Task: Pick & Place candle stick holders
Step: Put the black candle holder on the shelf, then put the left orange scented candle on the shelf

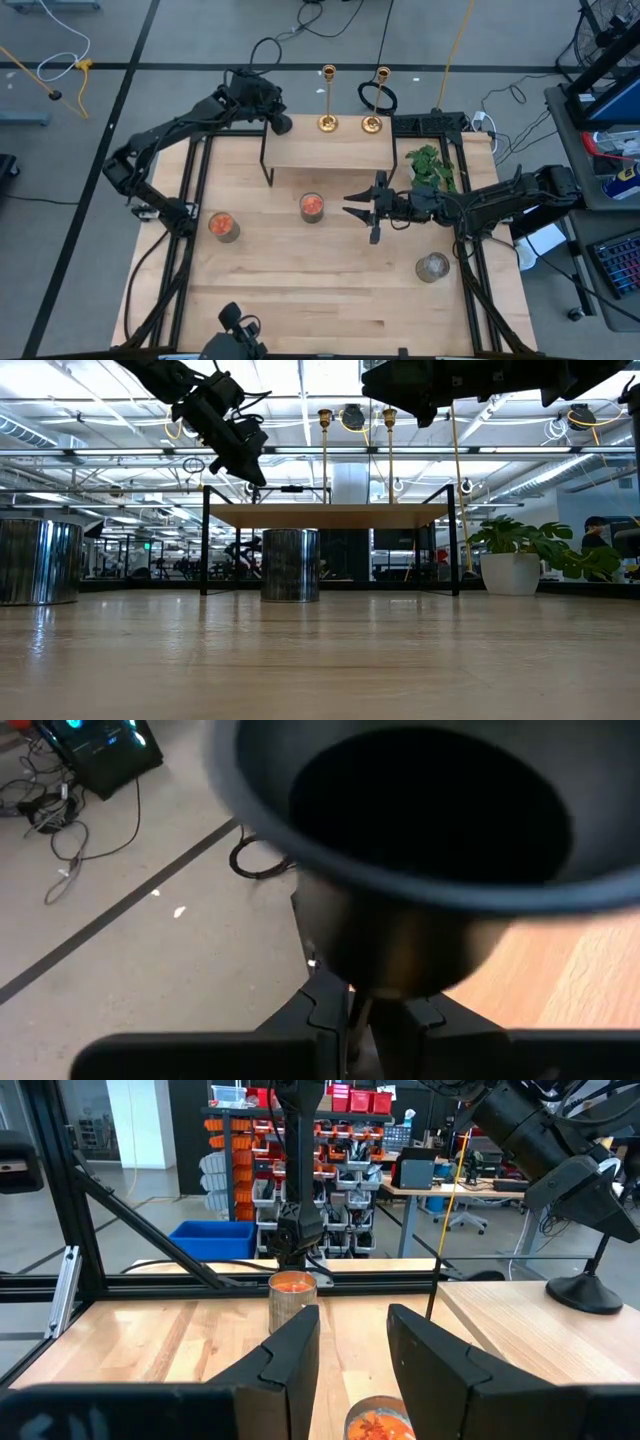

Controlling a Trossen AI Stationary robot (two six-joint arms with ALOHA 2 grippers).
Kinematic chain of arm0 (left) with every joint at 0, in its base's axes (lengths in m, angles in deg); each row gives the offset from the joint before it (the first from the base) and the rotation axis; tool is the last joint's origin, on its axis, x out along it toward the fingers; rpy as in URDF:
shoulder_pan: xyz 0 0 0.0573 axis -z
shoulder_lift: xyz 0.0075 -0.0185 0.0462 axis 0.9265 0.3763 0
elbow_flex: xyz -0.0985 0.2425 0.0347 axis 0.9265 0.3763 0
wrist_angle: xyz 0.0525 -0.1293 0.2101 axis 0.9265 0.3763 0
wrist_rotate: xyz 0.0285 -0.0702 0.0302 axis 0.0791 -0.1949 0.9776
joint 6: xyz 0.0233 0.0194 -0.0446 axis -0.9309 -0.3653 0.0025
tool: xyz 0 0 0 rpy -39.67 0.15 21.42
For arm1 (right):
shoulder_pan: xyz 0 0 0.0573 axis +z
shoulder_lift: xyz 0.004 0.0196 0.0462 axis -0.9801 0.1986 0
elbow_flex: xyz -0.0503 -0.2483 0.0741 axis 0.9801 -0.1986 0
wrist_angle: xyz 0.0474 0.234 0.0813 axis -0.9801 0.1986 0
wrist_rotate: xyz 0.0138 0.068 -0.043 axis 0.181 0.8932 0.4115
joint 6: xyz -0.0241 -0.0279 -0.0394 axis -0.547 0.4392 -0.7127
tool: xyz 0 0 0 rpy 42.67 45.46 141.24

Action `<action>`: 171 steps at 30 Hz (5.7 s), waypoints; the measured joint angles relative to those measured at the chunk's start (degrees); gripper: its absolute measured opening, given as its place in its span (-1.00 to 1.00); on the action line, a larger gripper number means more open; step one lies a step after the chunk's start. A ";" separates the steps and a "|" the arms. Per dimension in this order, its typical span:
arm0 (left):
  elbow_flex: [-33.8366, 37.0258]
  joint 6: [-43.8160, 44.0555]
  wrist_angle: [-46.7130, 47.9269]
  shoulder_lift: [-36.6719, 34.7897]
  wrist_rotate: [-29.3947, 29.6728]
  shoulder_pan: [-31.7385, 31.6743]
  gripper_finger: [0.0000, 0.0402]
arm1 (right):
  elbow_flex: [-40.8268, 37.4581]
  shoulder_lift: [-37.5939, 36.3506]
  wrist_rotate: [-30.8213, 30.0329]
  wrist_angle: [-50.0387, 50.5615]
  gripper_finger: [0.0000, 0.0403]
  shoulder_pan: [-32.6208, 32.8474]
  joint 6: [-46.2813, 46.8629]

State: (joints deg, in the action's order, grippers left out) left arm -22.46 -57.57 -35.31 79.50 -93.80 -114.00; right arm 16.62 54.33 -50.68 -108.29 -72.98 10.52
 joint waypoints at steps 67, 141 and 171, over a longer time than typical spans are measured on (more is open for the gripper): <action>23.47 55.67 48.34 -23.67 4.72 53.54 0.00 | 0.00 -0.02 0.20 0.81 -0.42 0.02 0.24; -8.35 -10.37 35.73 -9.90 18.56 47.47 -0.96 | 0.00 -0.04 0.02 -1.70 -0.42 0.04 0.20; -11.41 -19.54 38.67 -1.16 8.70 20.90 -0.87 | -0.02 -0.03 0.03 3.98 -0.42 0.04 0.63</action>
State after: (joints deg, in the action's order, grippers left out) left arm -33.87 -77.11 3.35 78.34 -85.10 -93.11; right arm 16.60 54.30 -50.65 -104.31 -72.94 11.16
